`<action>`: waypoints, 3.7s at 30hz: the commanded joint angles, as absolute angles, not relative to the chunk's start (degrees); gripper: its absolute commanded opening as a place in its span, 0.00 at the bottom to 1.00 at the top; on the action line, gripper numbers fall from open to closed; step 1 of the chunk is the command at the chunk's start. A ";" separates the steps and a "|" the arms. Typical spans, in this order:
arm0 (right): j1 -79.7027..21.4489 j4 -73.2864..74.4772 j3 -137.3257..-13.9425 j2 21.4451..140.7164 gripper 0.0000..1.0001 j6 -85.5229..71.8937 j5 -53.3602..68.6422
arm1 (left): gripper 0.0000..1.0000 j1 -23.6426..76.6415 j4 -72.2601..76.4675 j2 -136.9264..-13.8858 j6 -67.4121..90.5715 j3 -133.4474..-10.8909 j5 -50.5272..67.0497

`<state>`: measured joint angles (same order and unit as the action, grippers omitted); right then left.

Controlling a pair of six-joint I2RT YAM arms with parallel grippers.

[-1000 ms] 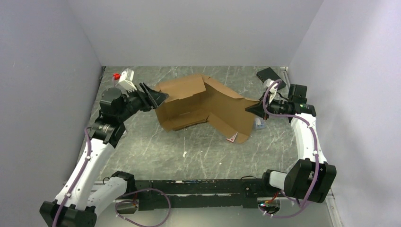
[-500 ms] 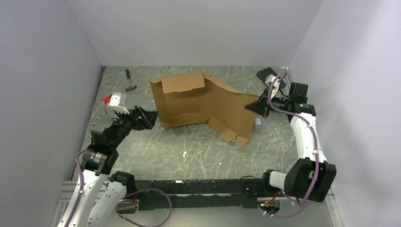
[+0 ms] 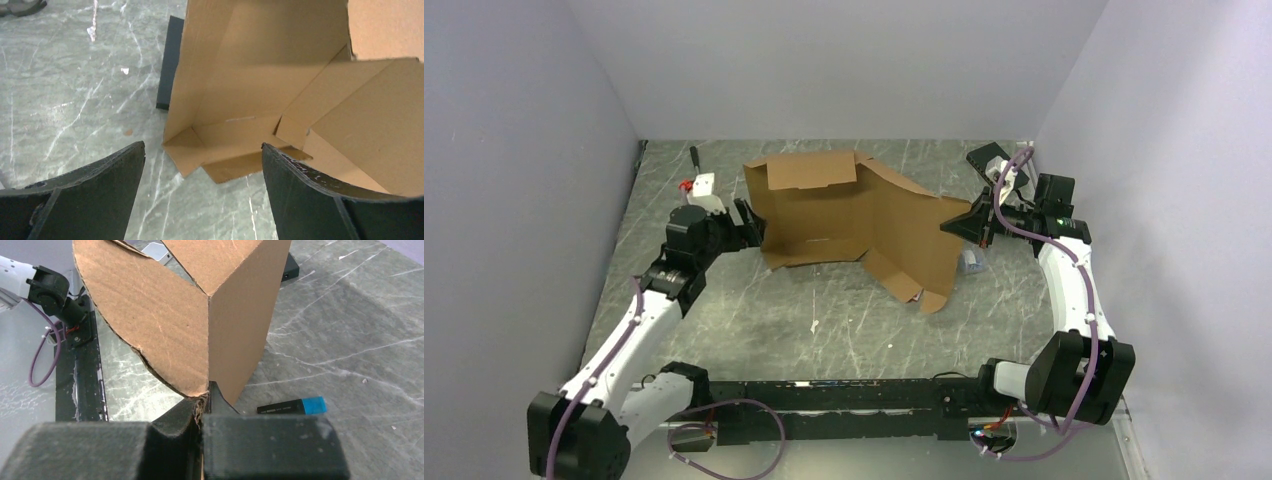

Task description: Fold the paper box

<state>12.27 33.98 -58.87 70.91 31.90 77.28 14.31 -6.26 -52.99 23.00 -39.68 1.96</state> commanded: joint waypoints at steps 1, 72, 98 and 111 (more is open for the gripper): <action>12.13 31.51 -60.98 70.71 0.00 31.91 81.53 | 0.90 13.49 5.16 -56.11 20.63 -41.54 0.15; 9.36 21.80 -55.63 67.34 0.00 24.52 89.60 | 0.00 0.83 42.34 -69.81 49.29 -33.36 29.76; 6.53 4.48 -51.39 73.38 0.36 3.86 72.00 | 0.00 5.71 24.39 -70.56 28.50 -37.06 28.19; 1.87 -2.21 -49.49 73.96 0.12 0.09 58.34 | 0.00 5.71 25.21 -69.96 28.83 -36.15 30.36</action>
